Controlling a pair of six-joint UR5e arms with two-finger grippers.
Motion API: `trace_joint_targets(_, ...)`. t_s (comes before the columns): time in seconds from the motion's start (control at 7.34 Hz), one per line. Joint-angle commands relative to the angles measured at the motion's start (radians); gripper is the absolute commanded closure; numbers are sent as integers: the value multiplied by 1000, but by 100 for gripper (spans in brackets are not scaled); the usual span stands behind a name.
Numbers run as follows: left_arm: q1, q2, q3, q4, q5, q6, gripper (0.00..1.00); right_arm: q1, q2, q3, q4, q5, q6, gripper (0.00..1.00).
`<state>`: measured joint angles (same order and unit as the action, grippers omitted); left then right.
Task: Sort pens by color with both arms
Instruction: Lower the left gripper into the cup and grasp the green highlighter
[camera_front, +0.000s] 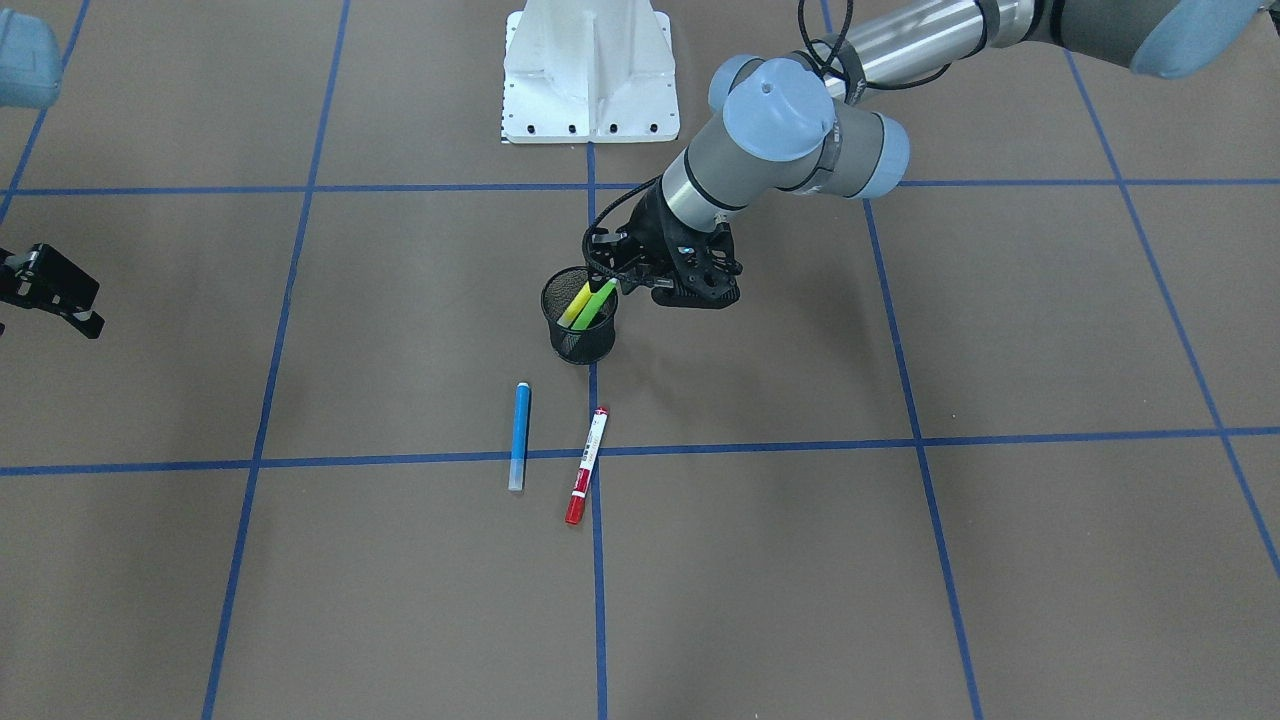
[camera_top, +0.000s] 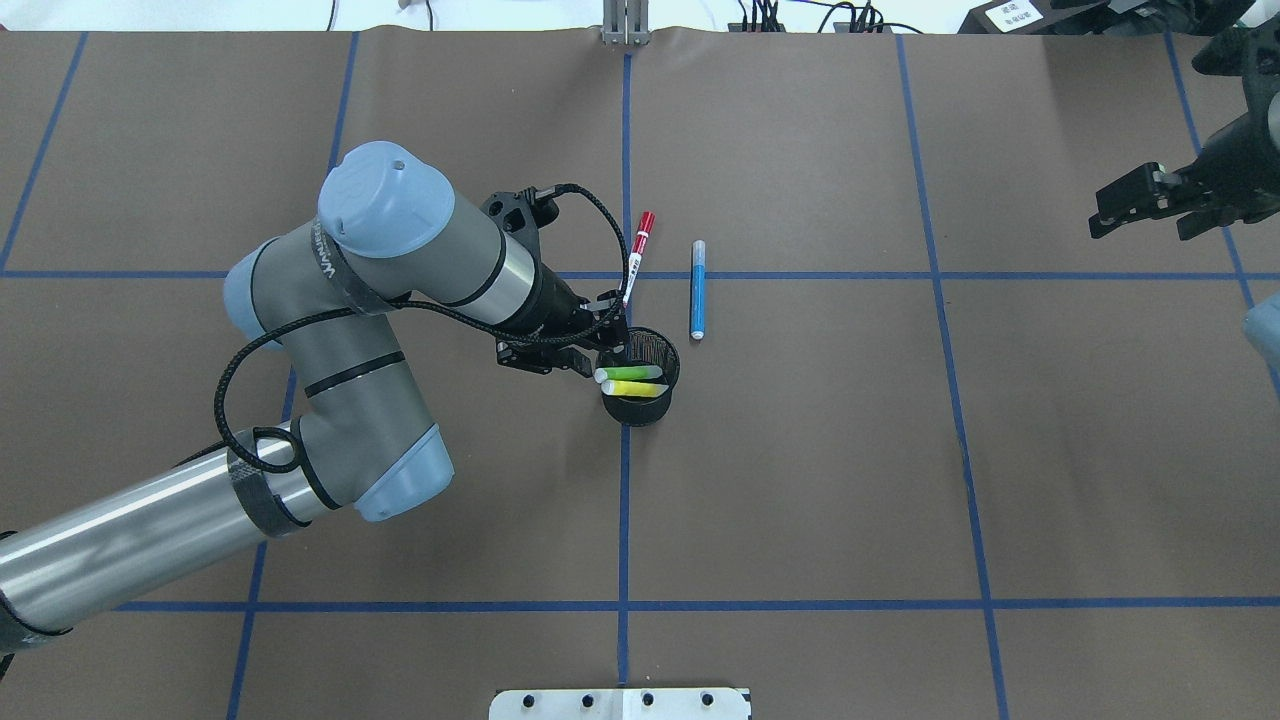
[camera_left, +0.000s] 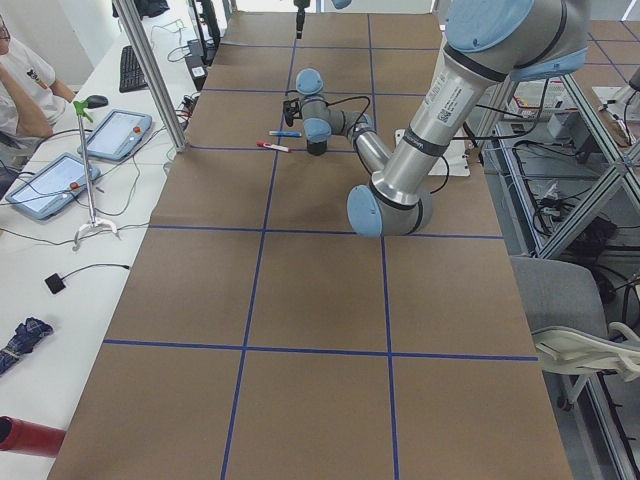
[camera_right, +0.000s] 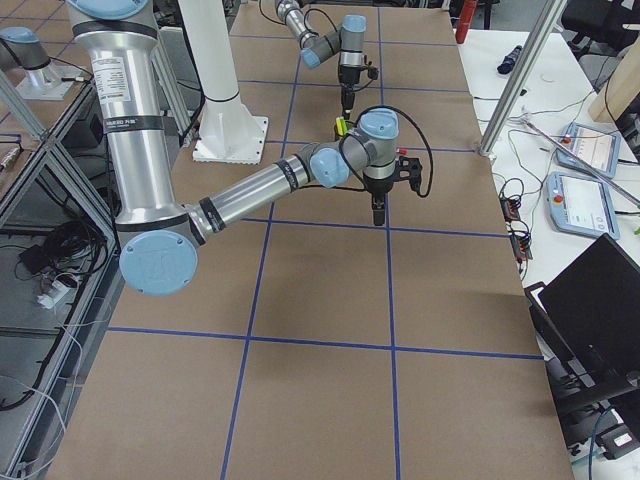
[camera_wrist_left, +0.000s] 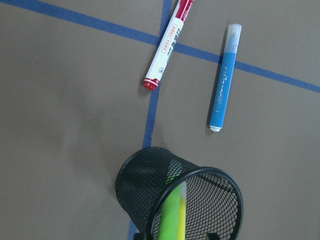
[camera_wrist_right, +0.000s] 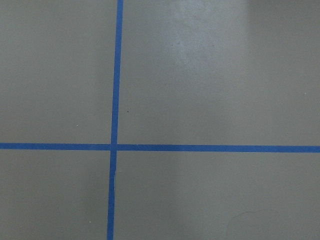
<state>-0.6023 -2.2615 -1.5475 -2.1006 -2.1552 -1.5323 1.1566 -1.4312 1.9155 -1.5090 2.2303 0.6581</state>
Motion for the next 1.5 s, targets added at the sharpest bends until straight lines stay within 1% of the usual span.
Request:
trace_joint_targets(0.0,7,0,1,4,0,-9,53,0,0,0,0,0,0,1)
trace_joint_targets(0.27,7,2,1,5,0,-25,53,0,0,-1,0,0,0,1)
trace_joint_targets(0.41,7,2,1,7,0,-25,55,2,0,-1,0,0,0,1)
trace_joint_targets(0.54,9,2,0,8,0,-25,73,2,0,0,0,0,0,1)
trace_joint_targets(0.68,9,2,0,8,0,-25,96,3,0,0,0,2,0,1)
trace_joint_targets(0.82,9,2,0,8,0,-26,100,5,0,0,0,2,0,1)
trace_joint_targets(1.09,9,0,-8,10,-2,-26,100,6,0,0,0,2,0,1)
trace_joint_targets(1.36,4,2,-54,14,-2,-32,100,9,0,0,1,2,0,1)
